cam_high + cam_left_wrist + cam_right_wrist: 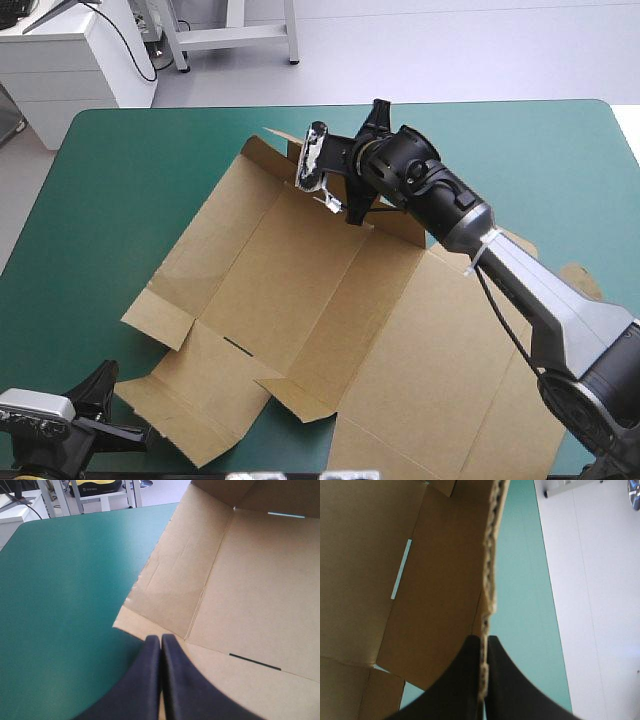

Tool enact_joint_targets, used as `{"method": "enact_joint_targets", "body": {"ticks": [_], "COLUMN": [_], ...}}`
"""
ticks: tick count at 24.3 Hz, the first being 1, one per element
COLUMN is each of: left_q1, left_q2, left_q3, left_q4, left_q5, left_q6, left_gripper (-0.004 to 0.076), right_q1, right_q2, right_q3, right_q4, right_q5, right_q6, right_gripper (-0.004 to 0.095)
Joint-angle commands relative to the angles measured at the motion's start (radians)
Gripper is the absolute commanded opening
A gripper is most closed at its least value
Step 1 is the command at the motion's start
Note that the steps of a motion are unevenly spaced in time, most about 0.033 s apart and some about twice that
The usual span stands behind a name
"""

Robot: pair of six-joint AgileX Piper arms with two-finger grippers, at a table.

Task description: Fold the box

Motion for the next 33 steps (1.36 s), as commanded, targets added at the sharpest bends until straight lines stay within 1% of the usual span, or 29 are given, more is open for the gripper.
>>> {"method": "enact_joint_targets", "body": {"ticks": [1, 2, 3, 4, 6, 8, 10, 11, 13, 17, 23, 28, 33], "left_q1": [-0.002, -0.002, -0.002, -0.002, -0.002, -0.002, -0.002, -0.002, -0.002, -0.002, -0.002, -0.002, -0.002], "left_q2": [-0.008, -0.008, -0.008, -0.008, -0.008, -0.008, -0.008, -0.008, -0.008, -0.008, -0.008, -0.008, -0.008], "left_q3": [-0.021, -0.021, -0.021, -0.021, -0.021, -0.021, -0.021, -0.021, -0.021, -0.021, -0.021, -0.021, -0.021], "left_q4": [-0.020, -0.020, -0.020, -0.020, -0.020, -0.020, -0.020, -0.020, -0.020, -0.020, -0.020, -0.020, -0.020], "left_q5": [-0.075, -0.075, -0.075, -0.075, -0.075, -0.075, -0.075, -0.075, -0.075, -0.075, -0.075, -0.075, -0.075], "left_q6": [-0.003, -0.003, -0.003, -0.003, -0.003, -0.003, -0.003, -0.003, -0.003, -0.003, -0.003, -0.003, -0.003], "left_gripper": [-0.0008, -0.0008, -0.0008, -0.0008, -0.0008, -0.0008, -0.0008, -0.0008, -0.0008, -0.0008, -0.0008, -0.0008, -0.0008], "right_q1": [0.061, 0.077, 0.101, 0.105, 0.110, 0.110, 0.110, 0.110, 0.112, 0.112, 0.112, 0.112, 0.112], "right_q2": [-0.057, -0.055, -0.048, -0.040, 0.004, 0.045, 0.085, 0.097, 0.121, 0.138, 0.144, 0.144, 0.144], "right_q3": [0.010, 0.020, 0.036, 0.035, 0.035, 0.035, 0.035, 0.035, 0.035, 0.035, 0.035, 0.041, 0.093], "right_q4": [-0.042, -0.057, -0.121, -0.152, -0.317, -0.415, -0.448, -0.441, -0.414, -0.401, -0.295, -0.237, -0.234], "right_q5": [-0.192, -0.226, -0.297, -0.321, -0.456, -0.555, -0.636, -0.657, -0.666, -0.695, -0.771, -0.762, -0.727], "right_q6": [-0.048, -0.053, -0.058, -0.058, -0.056, -0.047, -0.047, -0.047, -0.039, -0.035, -0.035, -0.036, -0.043], "right_gripper": [0.0001, 0.0001, 0.0000, -0.0001, -0.0002, -0.0007, -0.0021, -0.0021, -0.0021, -0.0021, -0.0021, -0.0019, -0.0020]}}
